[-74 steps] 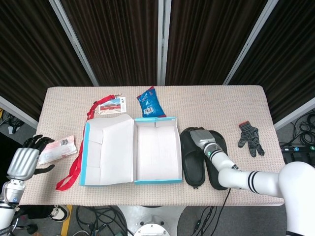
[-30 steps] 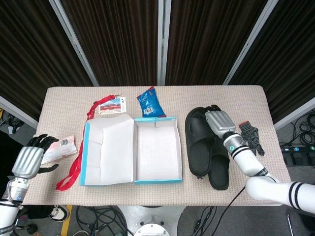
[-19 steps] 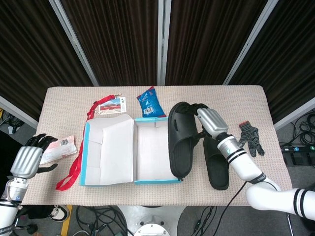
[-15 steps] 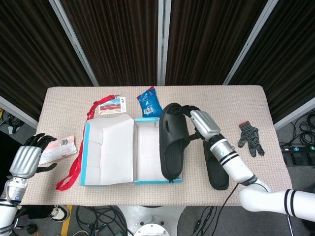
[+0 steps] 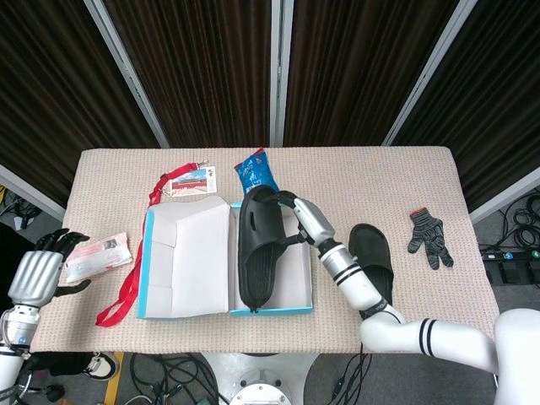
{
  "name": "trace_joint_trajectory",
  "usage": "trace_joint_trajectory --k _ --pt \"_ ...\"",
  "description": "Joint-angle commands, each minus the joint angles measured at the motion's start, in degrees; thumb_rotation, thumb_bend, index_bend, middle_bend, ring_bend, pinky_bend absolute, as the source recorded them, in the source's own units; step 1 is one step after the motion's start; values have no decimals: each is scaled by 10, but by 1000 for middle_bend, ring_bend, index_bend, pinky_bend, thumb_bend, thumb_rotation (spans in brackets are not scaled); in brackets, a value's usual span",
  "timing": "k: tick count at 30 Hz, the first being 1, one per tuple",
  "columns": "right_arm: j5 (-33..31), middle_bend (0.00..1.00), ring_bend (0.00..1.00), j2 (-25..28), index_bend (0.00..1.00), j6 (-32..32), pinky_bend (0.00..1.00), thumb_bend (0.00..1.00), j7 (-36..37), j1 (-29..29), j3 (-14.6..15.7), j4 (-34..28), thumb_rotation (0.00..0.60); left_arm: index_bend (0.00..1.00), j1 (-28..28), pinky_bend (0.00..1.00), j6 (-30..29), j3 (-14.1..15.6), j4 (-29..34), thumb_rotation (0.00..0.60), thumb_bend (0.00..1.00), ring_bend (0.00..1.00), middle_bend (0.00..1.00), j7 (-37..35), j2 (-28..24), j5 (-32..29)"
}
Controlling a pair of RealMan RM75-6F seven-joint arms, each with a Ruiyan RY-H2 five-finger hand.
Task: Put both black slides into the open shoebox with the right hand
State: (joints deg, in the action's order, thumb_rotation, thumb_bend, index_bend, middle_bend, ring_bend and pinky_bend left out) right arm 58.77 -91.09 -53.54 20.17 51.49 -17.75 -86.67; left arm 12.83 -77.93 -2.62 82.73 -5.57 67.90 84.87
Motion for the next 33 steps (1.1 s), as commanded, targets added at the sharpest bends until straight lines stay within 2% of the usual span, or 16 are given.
trace_joint_trajectory --k 1,24,33 --pt "22 455 149 -39 512 11 223 163 36 0 -8 43 600 239 0 188 -1 0 -5 600 117 123 229 -5 1 1" --pt "70 449 148 -133 513 80 238 127 122 14 -21 175 600 239 -8 188 -3 2 -37 600 116 124 229 -40 1 0" --pt "85 445 149 -148 515 90 240 127 149 10 -25 204 600 238 -9 188 -5 2 -42 600 116 124 229 -44 4 1"
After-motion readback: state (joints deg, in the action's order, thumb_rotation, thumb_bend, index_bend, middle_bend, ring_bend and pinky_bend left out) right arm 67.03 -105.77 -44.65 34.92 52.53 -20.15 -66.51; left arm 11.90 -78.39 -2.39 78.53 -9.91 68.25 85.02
